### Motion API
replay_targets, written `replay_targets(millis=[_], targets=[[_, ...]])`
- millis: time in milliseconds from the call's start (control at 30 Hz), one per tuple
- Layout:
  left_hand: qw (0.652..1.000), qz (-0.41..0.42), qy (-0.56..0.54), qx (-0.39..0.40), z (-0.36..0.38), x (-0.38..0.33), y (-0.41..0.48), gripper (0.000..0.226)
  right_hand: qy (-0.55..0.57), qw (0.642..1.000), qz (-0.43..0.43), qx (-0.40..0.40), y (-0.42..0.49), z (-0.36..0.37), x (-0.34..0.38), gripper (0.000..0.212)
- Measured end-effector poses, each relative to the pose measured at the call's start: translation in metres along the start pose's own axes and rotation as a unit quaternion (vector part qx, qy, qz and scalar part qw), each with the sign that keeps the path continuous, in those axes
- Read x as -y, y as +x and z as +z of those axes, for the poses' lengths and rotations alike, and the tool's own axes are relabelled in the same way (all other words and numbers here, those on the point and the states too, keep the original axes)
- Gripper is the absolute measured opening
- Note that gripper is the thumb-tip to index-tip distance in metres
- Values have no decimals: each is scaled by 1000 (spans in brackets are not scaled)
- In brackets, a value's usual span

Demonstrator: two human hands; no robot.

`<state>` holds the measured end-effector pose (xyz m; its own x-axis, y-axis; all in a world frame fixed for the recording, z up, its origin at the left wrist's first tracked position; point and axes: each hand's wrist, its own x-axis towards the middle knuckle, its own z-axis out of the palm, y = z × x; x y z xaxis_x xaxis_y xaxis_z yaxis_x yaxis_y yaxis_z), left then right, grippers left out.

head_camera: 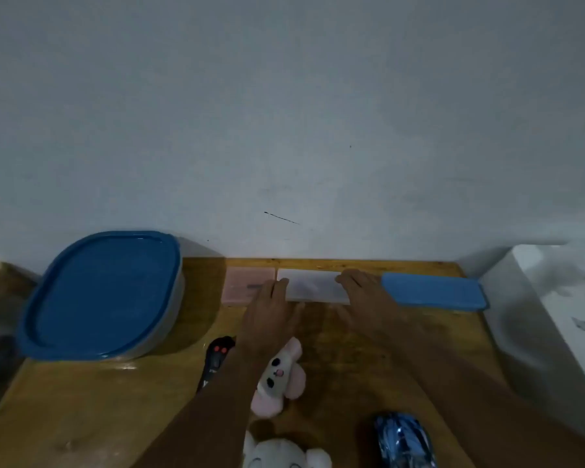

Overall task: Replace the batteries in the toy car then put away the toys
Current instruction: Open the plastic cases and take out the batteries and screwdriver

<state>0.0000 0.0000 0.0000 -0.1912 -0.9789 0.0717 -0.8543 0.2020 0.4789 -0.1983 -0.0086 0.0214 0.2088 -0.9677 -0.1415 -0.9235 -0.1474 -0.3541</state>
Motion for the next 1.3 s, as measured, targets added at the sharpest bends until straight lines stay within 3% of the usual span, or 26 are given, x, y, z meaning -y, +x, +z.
replay_targets(millis=[267,767,933,1167,1300], targets=[[998,19,-4,-60,18,16,12,46,-59,997,-59,2,27,13,-4,49],[998,-1,58,-7,9,32,27,55,-86,994,-71,-14,29,9,-2,47],[995,-88,38,-25,14,11,22,54,-124,989,-79,-21,30,13,2,43],[967,-204,-133,-81,27,-1,18,44,-230,966,-118,-17,29,12,4,41],[964,-212,-138,-85,29,4,21,33,-251,958,-136,11,32,9,4,39]])
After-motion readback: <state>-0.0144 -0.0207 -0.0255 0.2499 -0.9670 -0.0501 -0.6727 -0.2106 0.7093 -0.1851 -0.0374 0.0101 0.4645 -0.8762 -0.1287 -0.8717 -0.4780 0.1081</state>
